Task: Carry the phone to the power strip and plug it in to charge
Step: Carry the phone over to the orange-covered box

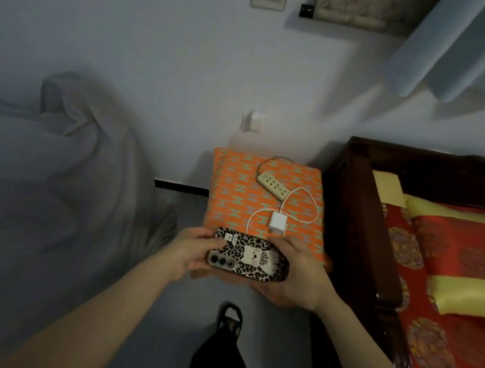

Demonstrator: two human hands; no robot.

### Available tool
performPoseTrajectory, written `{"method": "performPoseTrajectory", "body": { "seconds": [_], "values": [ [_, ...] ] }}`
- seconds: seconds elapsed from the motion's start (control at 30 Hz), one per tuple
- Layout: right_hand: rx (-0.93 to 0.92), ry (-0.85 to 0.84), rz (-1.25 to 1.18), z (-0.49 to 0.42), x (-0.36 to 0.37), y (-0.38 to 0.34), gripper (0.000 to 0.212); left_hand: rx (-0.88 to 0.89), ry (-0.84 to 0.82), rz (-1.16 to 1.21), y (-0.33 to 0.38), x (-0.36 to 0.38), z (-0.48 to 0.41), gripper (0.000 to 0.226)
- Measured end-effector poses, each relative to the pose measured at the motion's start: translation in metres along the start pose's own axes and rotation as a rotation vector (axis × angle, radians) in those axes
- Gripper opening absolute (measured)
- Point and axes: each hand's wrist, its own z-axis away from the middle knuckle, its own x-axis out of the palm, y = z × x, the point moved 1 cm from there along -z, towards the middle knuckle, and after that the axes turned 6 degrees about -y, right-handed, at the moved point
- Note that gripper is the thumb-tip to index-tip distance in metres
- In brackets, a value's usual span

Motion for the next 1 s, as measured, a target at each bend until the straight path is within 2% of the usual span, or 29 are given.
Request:
{"method": "performPoseTrajectory", "body": {
  "seconds": [0.1, 0.23, 0.33, 0.57, 0.8, 0.9, 1.0],
  "values": [
    [0.023, -0.009, -0.022, -0.055, -0.015, 0.031, 0.090, -0.015, 0.000, 0.025, 0.033, 0.008, -0.058, 0.031],
    [0.050, -0.055, -0.030, -0.119, -0.036, 0.066, 0.091, -0.057, 0.029, 0.031, 0.064, 0.013, -0.130, 0.040],
    [0.074, -0.091, -0.022, -0.160, -0.033, 0.084, 0.090, -0.076, 0.056, 0.011, 0.074, 0.004, -0.177, 0.036],
    [0.096, -0.072, -0.032, -0.245, 0.034, 0.144, 0.090, -0.114, 0.026, -0.019, 0.048, -0.032, -0.307, 0.022],
    [0.090, -0.024, -0.106, -0.286, 0.110, 0.179, 0.088, -0.158, -0.016, -0.015, 0.010, -0.063, -0.382, 0.037],
    [0.106, -0.005, -0.143, -0.289, 0.128, 0.186, 0.090, -0.185, -0.016, 0.091, 0.002, -0.064, -0.390, 0.041],
    [0.170, 0.050, -0.219, -0.288, 0.136, 0.186, 0.090, -0.162, -0.053, 0.381, -0.006, -0.054, -0.387, 0.056]
  ]
}}
